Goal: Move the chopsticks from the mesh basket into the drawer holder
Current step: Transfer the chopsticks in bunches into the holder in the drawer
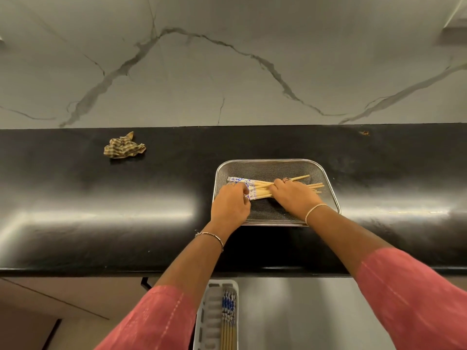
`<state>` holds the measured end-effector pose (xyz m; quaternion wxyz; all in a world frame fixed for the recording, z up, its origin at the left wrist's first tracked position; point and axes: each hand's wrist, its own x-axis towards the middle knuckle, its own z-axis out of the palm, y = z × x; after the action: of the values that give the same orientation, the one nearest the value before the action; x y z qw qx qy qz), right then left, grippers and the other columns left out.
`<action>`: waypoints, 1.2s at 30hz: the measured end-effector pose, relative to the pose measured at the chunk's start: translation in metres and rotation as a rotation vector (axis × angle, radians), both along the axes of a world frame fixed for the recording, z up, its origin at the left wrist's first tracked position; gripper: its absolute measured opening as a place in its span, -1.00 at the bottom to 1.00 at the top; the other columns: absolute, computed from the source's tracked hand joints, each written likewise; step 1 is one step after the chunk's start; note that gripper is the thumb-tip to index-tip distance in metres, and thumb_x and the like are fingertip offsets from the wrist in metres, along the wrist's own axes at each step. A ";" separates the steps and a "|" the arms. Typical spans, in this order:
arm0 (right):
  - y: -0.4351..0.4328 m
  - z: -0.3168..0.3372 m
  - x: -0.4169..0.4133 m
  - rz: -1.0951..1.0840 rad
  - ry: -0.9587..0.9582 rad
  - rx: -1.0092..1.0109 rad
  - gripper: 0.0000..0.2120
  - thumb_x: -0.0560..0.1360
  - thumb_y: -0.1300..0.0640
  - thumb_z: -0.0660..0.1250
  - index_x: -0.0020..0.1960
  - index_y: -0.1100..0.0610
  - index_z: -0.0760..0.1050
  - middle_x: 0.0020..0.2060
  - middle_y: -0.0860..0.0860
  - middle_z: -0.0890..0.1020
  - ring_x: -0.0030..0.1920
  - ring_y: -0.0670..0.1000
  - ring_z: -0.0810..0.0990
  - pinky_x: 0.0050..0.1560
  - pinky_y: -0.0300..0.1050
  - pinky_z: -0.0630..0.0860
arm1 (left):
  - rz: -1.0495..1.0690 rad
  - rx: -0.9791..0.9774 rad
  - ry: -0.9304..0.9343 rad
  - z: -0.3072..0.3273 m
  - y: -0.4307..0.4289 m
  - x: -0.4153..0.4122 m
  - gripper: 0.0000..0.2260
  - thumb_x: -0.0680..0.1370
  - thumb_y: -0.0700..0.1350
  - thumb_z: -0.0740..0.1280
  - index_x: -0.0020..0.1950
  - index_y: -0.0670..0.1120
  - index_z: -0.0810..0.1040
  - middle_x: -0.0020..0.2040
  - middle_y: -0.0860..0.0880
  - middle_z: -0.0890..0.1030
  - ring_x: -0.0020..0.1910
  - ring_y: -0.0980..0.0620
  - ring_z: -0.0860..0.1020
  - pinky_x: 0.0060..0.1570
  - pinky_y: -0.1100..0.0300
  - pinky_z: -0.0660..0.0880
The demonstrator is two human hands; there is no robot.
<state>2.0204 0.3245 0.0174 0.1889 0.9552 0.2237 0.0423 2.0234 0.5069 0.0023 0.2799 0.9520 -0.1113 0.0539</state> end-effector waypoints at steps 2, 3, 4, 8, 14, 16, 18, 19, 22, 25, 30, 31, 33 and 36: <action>-0.002 0.003 -0.003 -0.015 -0.002 0.018 -0.76 0.57 0.32 0.12 0.21 0.21 0.37 0.07 0.11 0.55 -0.01 0.12 0.60 -0.12 -0.04 0.52 | 0.028 -0.039 -0.039 0.003 -0.001 -0.002 -0.80 0.53 -0.12 0.31 0.14 -0.09 0.53 0.08 -0.07 0.57 0.13 -0.07 0.48 0.07 0.03 0.48; -0.003 0.006 -0.005 -0.031 -0.007 0.029 -0.76 0.56 0.33 0.11 0.21 0.21 0.37 0.07 0.11 0.56 0.00 0.12 0.60 -0.11 -0.04 0.51 | 0.049 -0.063 -0.057 0.006 -0.001 -0.003 -0.77 0.53 -0.11 0.32 0.18 -0.09 0.50 0.12 -0.07 0.55 0.16 -0.07 0.45 0.09 0.04 0.47; -0.003 0.009 -0.006 -0.054 -0.012 0.043 -0.76 0.56 0.34 0.11 0.20 0.21 0.36 0.07 0.11 0.56 0.01 0.13 0.60 -0.11 -0.04 0.50 | 0.073 -0.091 -0.076 0.009 -0.001 -0.005 -0.75 0.53 -0.10 0.32 0.20 -0.09 0.49 0.14 -0.07 0.53 0.17 -0.08 0.42 0.11 0.05 0.46; -0.003 0.027 -0.013 -0.139 -0.036 0.155 -0.73 0.51 0.38 0.18 0.18 0.19 0.36 0.05 0.10 0.59 0.03 0.14 0.61 -0.04 -0.02 0.51 | 0.202 -0.242 -0.134 0.027 -0.005 -0.011 -0.67 0.53 -0.09 0.34 0.27 -0.11 0.41 0.23 -0.10 0.44 0.20 -0.08 0.39 0.18 0.06 0.40; -0.003 0.061 -0.030 -0.239 -0.035 0.536 -0.80 0.53 0.34 0.23 0.13 0.16 0.41 -0.05 0.12 0.62 -0.14 0.12 0.59 -0.11 0.01 0.56 | 0.296 -0.511 -0.028 0.061 -0.012 -0.027 -0.53 0.57 -0.06 0.33 0.41 -0.14 0.26 0.35 -0.11 0.33 0.30 -0.03 0.37 0.25 0.12 0.40; 0.000 0.071 -0.038 -0.297 0.052 0.762 -0.86 0.58 0.27 0.17 0.10 0.16 0.44 -0.12 0.09 0.62 -0.23 0.04 0.53 -0.16 -0.03 0.52 | 0.263 -0.699 0.107 0.068 -0.014 -0.030 -0.57 0.58 -0.07 0.31 0.40 -0.13 0.30 0.26 -0.05 0.43 0.23 0.00 0.46 0.23 0.11 0.46; 0.005 0.082 -0.051 -0.330 0.267 1.114 -0.83 0.62 0.25 0.13 0.13 0.20 0.45 -0.18 0.07 0.62 -0.25 0.00 0.58 -0.17 -0.07 0.57 | 0.153 -0.922 0.282 0.077 -0.015 -0.038 -0.70 0.60 -0.09 0.29 0.32 -0.11 0.41 0.11 -0.02 0.56 0.10 0.03 0.53 0.14 0.13 0.49; 0.008 0.087 -0.059 -0.320 0.395 1.277 -0.82 0.62 0.24 0.12 0.15 0.20 0.45 -0.20 0.06 0.62 -0.25 -0.02 0.61 -0.19 -0.14 0.60 | 0.077 -1.019 0.367 0.081 -0.015 -0.043 -0.78 0.61 -0.10 0.27 0.24 -0.11 0.48 0.05 -0.03 0.60 0.05 0.04 0.55 0.11 0.13 0.48; 0.015 0.090 -0.088 -0.301 0.711 1.657 -0.79 0.62 0.20 0.17 0.16 0.27 0.50 -0.22 0.10 0.64 -0.25 -0.01 0.65 -0.16 -0.21 0.64 | -0.144 -1.215 0.547 0.085 -0.012 -0.063 -0.76 0.63 -0.11 0.23 0.17 -0.22 0.57 -0.15 -0.06 0.63 -0.20 0.08 0.56 -0.04 0.16 0.53; 0.020 0.079 -0.114 -0.325 0.957 1.844 -0.81 0.59 0.21 0.21 0.06 0.26 0.56 -0.23 0.11 0.66 -0.22 0.02 0.67 -0.10 -0.14 0.64 | -0.269 -1.199 0.658 0.081 -0.005 -0.085 -0.69 0.64 -0.12 0.21 0.25 -0.31 0.54 -0.28 -0.06 0.59 -0.42 0.09 0.50 -0.32 0.18 0.56; 0.038 0.050 -0.152 -0.414 1.208 1.987 -0.83 0.56 0.27 0.22 0.03 0.30 0.57 -0.25 0.16 0.68 -0.25 0.04 0.70 -0.12 -0.13 0.66 | -0.270 -1.165 0.773 0.061 0.011 -0.122 -0.77 0.61 -0.18 0.25 0.14 -0.28 0.60 -0.01 -0.24 0.60 -0.43 0.10 0.51 -0.45 0.29 0.51; 0.041 0.044 -0.158 -0.429 1.228 1.987 -0.82 0.56 0.27 0.23 0.04 0.31 0.57 -0.23 0.17 0.68 -0.24 0.04 0.70 -0.11 -0.12 0.66 | -0.267 -1.158 0.794 0.057 0.015 -0.129 -0.78 0.60 -0.19 0.26 0.13 -0.28 0.60 0.02 -0.26 0.59 -0.42 0.08 0.51 -0.46 0.29 0.50; 0.048 0.032 -0.173 -0.458 1.246 1.976 -0.80 0.56 0.28 0.23 0.08 0.35 0.56 -0.19 0.19 0.67 -0.23 0.03 0.70 -0.05 -0.09 0.65 | -0.215 -1.148 0.824 0.048 0.022 -0.144 -0.79 0.60 -0.22 0.26 0.16 -0.30 0.57 0.02 -0.21 0.65 -0.50 0.11 0.51 -0.52 0.31 0.48; 0.060 0.014 -0.192 -0.483 1.296 1.971 -0.75 0.58 0.27 0.21 0.14 0.42 0.52 -0.17 0.18 0.66 -0.21 0.03 0.68 -0.05 -0.10 0.66 | -0.138 -1.099 0.854 0.033 0.033 -0.165 -0.79 0.60 -0.21 0.28 0.19 -0.26 0.54 -0.02 -0.13 0.70 -0.56 0.16 0.48 -0.54 0.31 0.47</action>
<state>1.8286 0.3842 0.0318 -0.7667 0.5500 -0.0362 -0.3292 1.8586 0.5401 0.0353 0.7428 0.6012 -0.0085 -0.2945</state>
